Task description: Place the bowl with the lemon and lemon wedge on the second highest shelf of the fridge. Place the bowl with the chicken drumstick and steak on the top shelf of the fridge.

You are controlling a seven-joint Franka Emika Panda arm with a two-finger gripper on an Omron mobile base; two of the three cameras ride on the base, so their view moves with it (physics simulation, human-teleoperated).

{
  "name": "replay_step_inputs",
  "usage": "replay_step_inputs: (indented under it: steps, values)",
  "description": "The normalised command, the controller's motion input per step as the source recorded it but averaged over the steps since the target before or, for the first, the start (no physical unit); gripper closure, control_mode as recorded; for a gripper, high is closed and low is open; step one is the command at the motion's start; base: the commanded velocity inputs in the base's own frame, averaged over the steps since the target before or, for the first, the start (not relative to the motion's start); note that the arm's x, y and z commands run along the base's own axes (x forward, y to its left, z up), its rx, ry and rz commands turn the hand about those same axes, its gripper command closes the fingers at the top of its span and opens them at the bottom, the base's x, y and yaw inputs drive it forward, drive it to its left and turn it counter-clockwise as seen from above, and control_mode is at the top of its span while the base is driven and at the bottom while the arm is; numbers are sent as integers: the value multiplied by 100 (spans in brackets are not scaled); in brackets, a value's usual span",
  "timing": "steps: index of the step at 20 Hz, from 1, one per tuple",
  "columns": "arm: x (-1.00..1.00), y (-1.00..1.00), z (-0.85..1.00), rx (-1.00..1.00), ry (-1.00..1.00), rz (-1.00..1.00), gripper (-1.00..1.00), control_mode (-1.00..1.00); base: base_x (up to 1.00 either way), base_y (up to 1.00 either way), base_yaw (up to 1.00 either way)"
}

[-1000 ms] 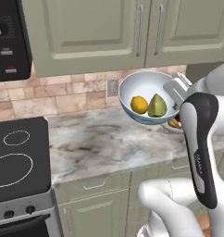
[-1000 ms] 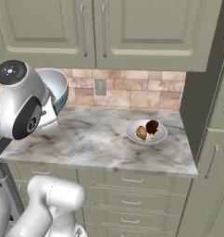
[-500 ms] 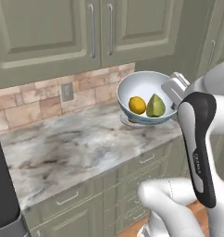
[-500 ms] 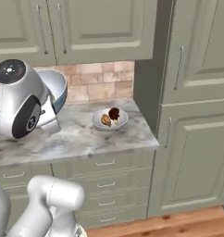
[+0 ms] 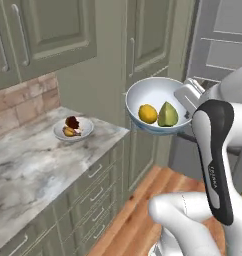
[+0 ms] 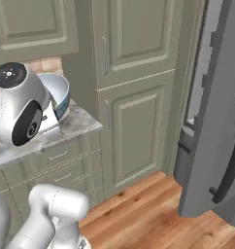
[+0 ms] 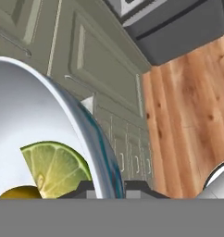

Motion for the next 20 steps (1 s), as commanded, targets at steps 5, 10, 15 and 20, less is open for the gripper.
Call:
replay_step_inputs:
  steps: [5, 10, 15, 20]
  values:
    - [0, 0, 0, 0, 0, 0, 100, 100, -15, -14, -68]
    - [0, 0, 0, 0, 0, 0, 100, 100, 54, 30, -42]
    - [0, 0, 0, 0, 0, 0, 100, 100, 47, 11, -47]
    - [0, 0, 0, 0, 0, 0, 100, 100, 53, 26, -45]
